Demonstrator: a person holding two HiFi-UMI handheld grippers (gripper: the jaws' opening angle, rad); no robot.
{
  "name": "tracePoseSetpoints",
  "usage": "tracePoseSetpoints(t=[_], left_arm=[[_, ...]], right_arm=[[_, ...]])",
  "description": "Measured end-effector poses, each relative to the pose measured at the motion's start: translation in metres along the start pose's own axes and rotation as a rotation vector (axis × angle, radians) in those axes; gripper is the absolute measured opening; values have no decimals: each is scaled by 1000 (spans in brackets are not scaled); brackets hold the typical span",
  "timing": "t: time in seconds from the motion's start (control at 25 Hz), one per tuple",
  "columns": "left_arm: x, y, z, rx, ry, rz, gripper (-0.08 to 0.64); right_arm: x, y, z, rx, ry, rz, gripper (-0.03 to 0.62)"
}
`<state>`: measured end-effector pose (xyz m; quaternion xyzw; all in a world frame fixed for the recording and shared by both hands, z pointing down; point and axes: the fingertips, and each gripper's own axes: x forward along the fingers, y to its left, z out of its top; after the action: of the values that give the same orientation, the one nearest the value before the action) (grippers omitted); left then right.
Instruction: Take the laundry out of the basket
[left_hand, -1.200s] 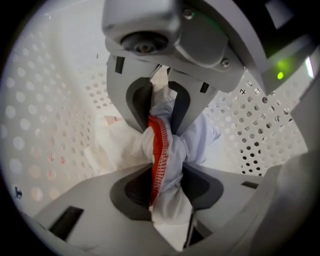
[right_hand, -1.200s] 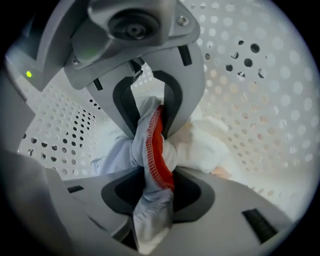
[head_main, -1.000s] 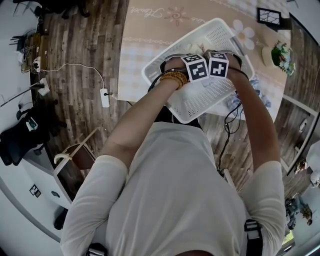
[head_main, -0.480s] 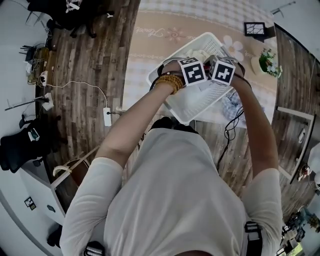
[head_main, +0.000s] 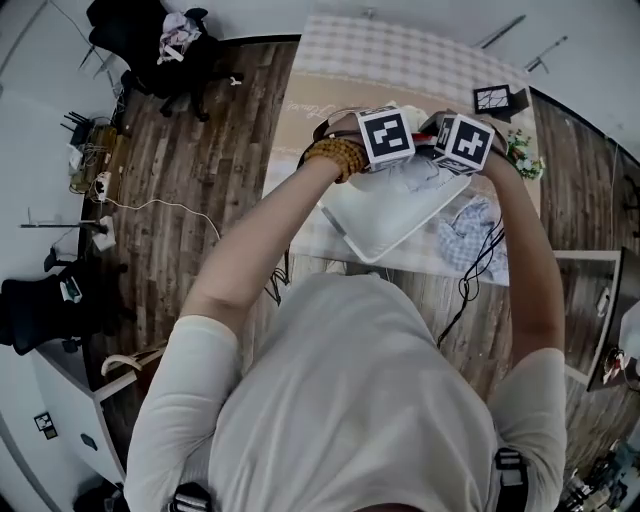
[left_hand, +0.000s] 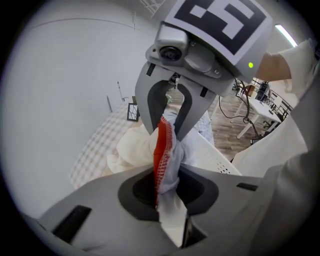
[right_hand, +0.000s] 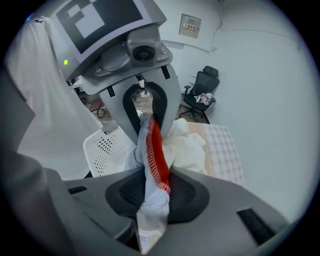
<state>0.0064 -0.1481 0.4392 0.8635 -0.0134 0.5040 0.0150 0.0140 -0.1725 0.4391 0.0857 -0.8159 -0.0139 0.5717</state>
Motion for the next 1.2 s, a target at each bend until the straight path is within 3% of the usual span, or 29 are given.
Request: tracePoseSetpoints(t=[0.16,0.28,0.36,0.52,0.68,0.76,0.88,0.92,1.08,1.2], left_arm=[[-23,4,6,16,24,36,83],[-24,-14,15,31,8,-21,83],[-21,-11,26,68,16,6,83],[-4,-5,66,163,13,69,83],[7,-31,121,264,-24,28,83],[22,-58,159,332,-39,-25,83],[47,-125,206,422,-48,-199,83],[53,-139,221,457,-55,-217,81],[67,-168,261,542,-74,-210,83],[75,-174,282,588,-100,-158,83]], right_arm=[[-24,-7,12,-4,10,-63,106],[-32,0,7,21,11,-72,106],[-39,3,-8,60,16,-86,106],[-61,10,-52,137,44,-131,106],[-99,28,-99,247,66,-184,106],[-123,45,-138,331,74,-224,106],[-156,79,-197,457,96,-291,106],[-166,90,-213,493,104,-312,106],[-195,126,-255,602,117,-377,104],[-204,145,-271,640,136,-394,104]])
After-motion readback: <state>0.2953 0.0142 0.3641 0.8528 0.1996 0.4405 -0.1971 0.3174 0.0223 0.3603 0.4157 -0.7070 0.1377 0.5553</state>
